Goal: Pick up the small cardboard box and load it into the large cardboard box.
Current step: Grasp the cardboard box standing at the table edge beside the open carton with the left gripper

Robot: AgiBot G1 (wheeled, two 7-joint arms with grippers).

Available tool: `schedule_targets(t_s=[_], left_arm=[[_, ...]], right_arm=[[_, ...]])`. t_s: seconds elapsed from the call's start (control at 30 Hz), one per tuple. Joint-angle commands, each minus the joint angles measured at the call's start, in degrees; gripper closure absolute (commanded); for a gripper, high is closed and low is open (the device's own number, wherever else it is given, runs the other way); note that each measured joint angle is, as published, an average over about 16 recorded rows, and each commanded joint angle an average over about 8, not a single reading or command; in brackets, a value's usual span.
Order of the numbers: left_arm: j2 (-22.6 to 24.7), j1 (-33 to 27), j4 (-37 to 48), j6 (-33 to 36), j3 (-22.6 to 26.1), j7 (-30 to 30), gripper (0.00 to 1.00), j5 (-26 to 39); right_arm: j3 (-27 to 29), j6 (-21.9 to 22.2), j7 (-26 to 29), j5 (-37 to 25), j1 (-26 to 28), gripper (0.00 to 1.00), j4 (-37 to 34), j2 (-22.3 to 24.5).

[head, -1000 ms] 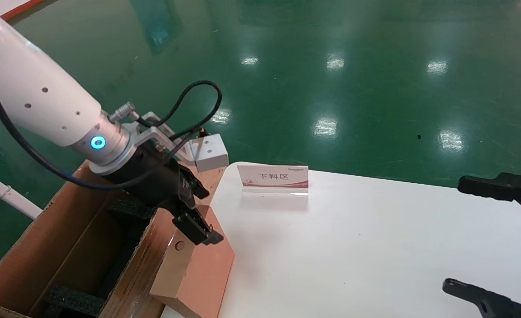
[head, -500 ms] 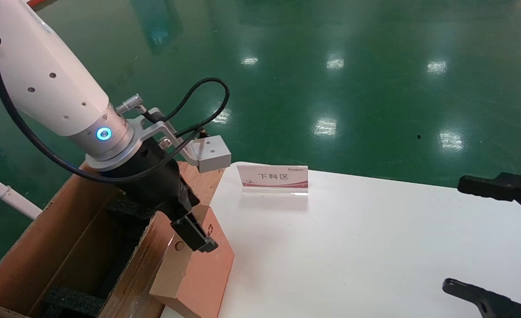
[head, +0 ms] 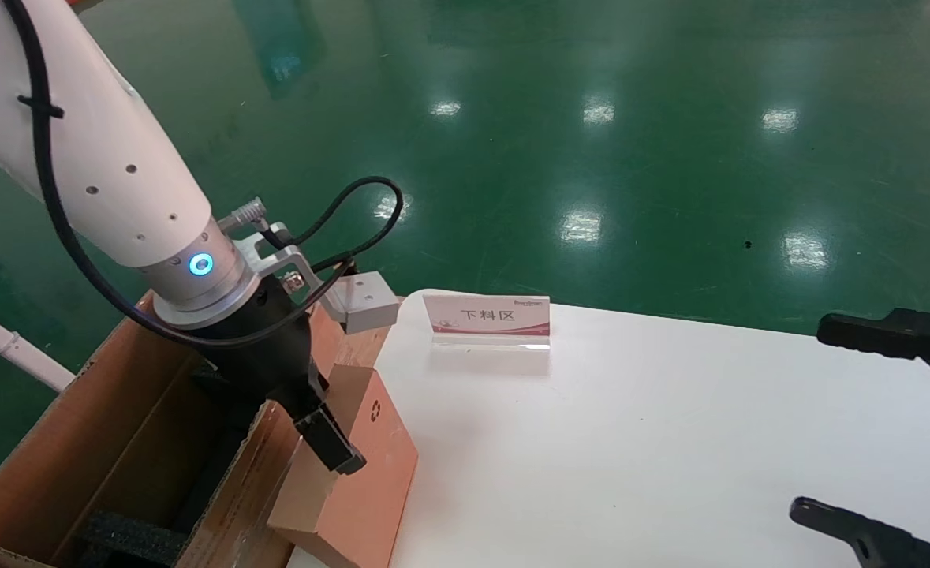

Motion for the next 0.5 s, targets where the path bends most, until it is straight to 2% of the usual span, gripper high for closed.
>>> schedule_targets(t_s=[0.03, 0.5], left_arm=[[0.31, -0.08, -0.01, -0.3, 0.87, -0.49, 0.0, 0.05], [0.11, -2.19, -0.03, -0.86, 3.65, -1.41, 0.0, -0.42]], right_arm=[[-0.01, 0.0, 0.0, 0.01, 0.0, 0.0, 0.0, 0.0], [-0.06, 0.03, -0.03, 0.04, 0.01, 0.0, 0.0, 0.03]])
